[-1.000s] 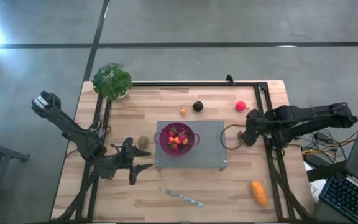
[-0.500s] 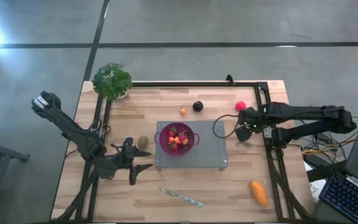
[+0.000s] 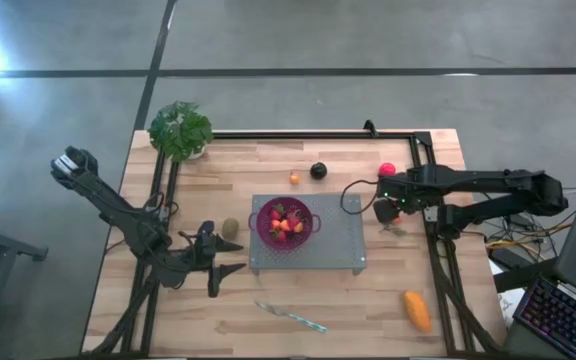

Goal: Pick & Place Fruit
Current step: Put the tangerine into the purple strainer bowl

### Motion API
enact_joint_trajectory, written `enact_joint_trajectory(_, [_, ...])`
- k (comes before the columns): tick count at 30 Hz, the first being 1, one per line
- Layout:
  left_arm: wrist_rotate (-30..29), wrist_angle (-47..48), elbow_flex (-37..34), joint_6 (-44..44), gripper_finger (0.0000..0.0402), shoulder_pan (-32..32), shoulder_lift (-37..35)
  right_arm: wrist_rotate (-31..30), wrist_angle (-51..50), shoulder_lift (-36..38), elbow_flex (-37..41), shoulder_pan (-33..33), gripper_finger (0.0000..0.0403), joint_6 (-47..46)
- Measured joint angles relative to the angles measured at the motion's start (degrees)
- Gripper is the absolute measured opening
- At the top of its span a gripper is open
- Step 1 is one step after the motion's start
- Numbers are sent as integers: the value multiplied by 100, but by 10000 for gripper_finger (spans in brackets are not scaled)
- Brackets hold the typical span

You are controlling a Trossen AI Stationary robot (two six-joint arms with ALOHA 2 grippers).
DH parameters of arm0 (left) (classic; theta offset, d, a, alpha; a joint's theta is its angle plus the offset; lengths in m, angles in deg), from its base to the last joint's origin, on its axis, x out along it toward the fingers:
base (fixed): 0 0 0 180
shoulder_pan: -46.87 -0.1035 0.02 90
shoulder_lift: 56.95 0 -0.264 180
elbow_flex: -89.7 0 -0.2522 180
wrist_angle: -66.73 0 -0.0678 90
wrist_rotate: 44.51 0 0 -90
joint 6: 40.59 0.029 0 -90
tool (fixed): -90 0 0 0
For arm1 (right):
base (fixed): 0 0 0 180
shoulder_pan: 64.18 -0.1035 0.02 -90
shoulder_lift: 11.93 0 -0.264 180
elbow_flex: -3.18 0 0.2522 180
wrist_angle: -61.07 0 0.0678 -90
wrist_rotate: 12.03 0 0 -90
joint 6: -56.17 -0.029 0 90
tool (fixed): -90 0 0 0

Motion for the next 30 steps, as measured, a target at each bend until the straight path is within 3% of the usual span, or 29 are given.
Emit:
enact_joint_trajectory(8, [0, -2, -2, -2, 227, 0, 2, 275, 545, -155, 539, 419, 242, 160])
enact_joint_trajectory(17, [0, -2, -2, -2, 227, 0, 2, 394, 881, -143, 815, 467, 256, 278])
enact_joint_trajectory(30, [0, -3, -7, -2, 227, 0, 2, 580, 1507, -143, 1428, 465, 215, 261])
